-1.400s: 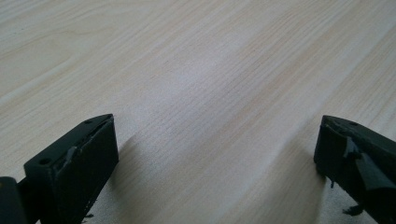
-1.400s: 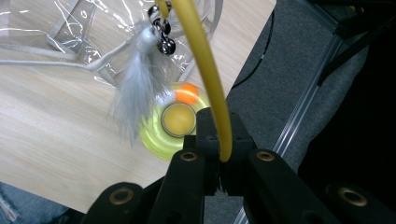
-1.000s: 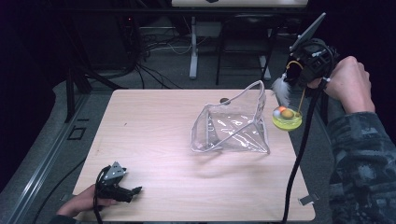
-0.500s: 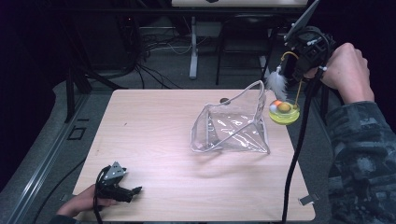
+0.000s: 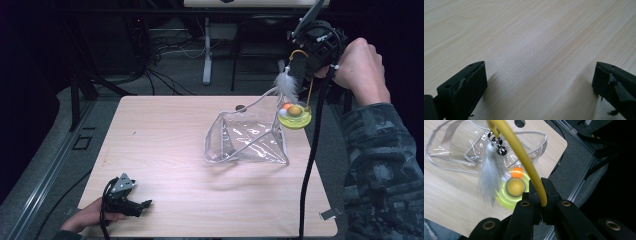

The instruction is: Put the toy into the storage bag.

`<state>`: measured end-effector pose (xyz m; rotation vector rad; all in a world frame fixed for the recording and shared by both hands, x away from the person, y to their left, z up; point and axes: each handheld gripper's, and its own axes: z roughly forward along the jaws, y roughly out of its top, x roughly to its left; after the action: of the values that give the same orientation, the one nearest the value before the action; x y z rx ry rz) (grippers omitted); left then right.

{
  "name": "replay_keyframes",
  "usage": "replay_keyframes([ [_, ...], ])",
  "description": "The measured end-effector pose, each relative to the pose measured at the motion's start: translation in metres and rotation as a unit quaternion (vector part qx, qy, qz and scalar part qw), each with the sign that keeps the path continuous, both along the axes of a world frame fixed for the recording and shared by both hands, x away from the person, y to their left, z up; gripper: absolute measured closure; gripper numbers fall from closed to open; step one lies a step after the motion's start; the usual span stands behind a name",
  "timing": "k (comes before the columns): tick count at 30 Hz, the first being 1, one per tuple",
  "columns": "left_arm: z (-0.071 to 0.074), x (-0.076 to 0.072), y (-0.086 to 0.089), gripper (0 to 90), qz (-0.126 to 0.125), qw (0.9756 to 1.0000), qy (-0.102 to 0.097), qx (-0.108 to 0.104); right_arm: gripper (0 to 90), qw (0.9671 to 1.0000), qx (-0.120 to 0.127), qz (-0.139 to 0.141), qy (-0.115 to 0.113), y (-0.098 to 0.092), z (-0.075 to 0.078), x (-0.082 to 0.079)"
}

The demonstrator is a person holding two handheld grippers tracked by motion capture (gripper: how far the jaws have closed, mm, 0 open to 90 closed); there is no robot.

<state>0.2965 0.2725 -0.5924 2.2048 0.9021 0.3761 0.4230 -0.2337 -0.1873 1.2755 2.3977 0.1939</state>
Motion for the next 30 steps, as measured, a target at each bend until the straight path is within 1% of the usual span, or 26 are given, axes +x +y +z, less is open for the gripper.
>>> replay_keyframes([
  [2, 0.000, 0.000, 0.000, 0.0, 0.000, 1.0000, 0.000, 0.000, 87.6, 1.0000, -0.001, 0.004, 0.000, 0.003, 0.001, 0.001],
  [5, 0.000, 0.000, 0.000, 0.0, 0.000, 1.0000, 0.000, 0.000, 87.6, 1.0000, 0.005, 0.007, -0.003, 0.007, 0.002, 0.002],
  [6, 0.000, 0.000, 0.000, 0.0, -0.001, 1.0000, 0.003, 0.001, 87.6, 0.9999, 0.002, 0.012, -0.003, 0.011, 0.002, 0.003],
  [8, 0.000, 0.000, 0.000, 0.0, 0.000, 1.0000, 0.000, 0.000, 87.6, 0.9999, 0.000, 0.016, -0.002, 0.015, 0.002, 0.004],
  [15, 0.000, 0.000, 0.000, 0.0, 0.000, 1.0000, 0.000, 0.000, 87.6, 0.9996, 0.007, 0.026, -0.003, 0.028, 0.000, 0.009],
  [19, 0.000, 0.000, 0.000, 0.0, 0.000, 1.0000, 0.000, 0.000, 87.6, 0.9994, 0.006, 0.034, -0.003, 0.036, 0.003, 0.010],
  [20, 0.000, 0.000, 0.000, 0.0, 0.000, 1.0000, 0.000, 0.000, 87.5, 0.9993, 0.010, 0.034, -0.006, 0.037, 0.002, 0.010],
  [22, 0.000, 0.000, 0.000, 0.0, 0.000, 1.0000, 0.000, 0.000, 87.5, 0.9993, 0.009, 0.037, -0.005, 0.040, 0.003, 0.011],
  [26, 0.000, 0.000, 0.000, 0.0, 0.000, 1.0000, 0.000, 0.000, 87.5, 0.9988, 0.010, 0.048, -0.006, 0.051, 0.000, 0.013],
  [27, 0.000, 0.000, 0.000, 0.0, 0.000, 1.0000, 0.000, 0.000, 87.5, 0.9988, 0.010, 0.048, -0.006, 0.051, 0.000, 0.013],
  [30, 0.000, 0.000, 0.000, 0.0, 0.000, 1.0000, 0.000, 0.000, 87.5, 0.9983, 0.014, 0.056, -0.002, 0.059, -0.003, 0.015],
])
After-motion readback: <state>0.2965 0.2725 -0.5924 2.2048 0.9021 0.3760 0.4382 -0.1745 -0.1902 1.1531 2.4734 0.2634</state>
